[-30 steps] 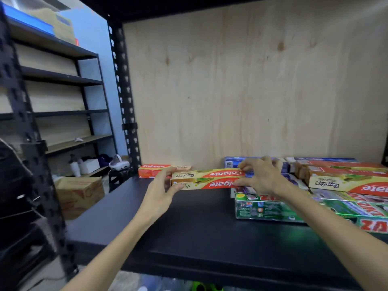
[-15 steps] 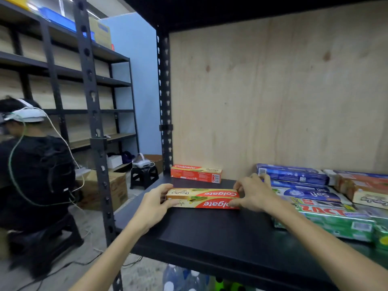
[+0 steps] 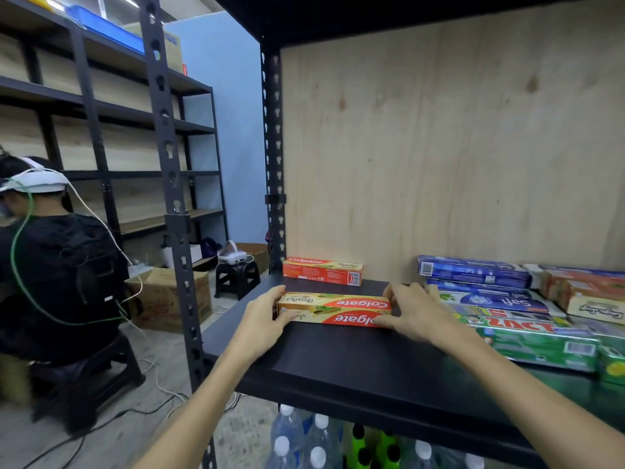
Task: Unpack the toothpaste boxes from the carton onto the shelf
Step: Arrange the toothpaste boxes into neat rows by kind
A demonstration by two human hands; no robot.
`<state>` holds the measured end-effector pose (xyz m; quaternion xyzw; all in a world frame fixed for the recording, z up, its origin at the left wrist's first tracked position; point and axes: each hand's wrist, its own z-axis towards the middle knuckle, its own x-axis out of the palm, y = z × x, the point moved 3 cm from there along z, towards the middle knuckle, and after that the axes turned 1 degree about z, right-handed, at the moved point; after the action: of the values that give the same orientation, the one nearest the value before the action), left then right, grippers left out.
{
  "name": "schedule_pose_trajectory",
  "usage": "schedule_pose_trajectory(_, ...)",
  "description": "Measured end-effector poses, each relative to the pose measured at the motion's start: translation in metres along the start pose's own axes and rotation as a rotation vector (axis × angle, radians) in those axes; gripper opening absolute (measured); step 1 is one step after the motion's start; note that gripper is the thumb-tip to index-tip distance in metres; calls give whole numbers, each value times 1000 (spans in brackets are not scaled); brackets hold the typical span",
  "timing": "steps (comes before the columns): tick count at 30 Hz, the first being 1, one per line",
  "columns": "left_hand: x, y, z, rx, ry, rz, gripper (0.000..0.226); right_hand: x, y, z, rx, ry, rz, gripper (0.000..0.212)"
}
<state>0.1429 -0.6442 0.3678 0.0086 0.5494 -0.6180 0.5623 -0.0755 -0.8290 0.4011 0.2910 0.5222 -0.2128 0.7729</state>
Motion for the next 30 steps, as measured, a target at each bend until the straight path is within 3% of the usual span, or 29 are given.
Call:
schedule_pose_trajectory(5, -1, -3, -5, -46, -111, 112, 65, 5, 4, -19, 5, 2, 171, 58)
schedule_pose_trajectory(8, 0, -4, -10, -55, -198, 256, 61, 13, 7, -34, 33, -17, 315, 74)
schedule_pose_trajectory(13, 4, -13, -17, 51, -147, 320, 40, 21, 12, -49, 28, -45, 408, 59)
schedule_pose_trajectory(17, 7, -22, -22, 152, -223, 528, 26, 20, 15, -51, 44, -67, 438, 59)
schedule_pose_trajectory(20, 7, -23, -23, 153, -170, 496, 25, 19, 19, -56, 23, -67, 427, 61)
schedule_pose_trajectory(23, 8, -26, -25, 184, -36, 361, 38, 20, 24, -60, -49, -64, 400, 66)
schedule_pose_trajectory(26, 8, -32, -30, 173, 103, 304, 66, 22, 31, -63, -164, -25, 364, 73)
schedule_pose_trajectory(30, 4, -35, -37, 139, 274, 225, 95, 22, 42, -67, -318, 73, 322, 59)
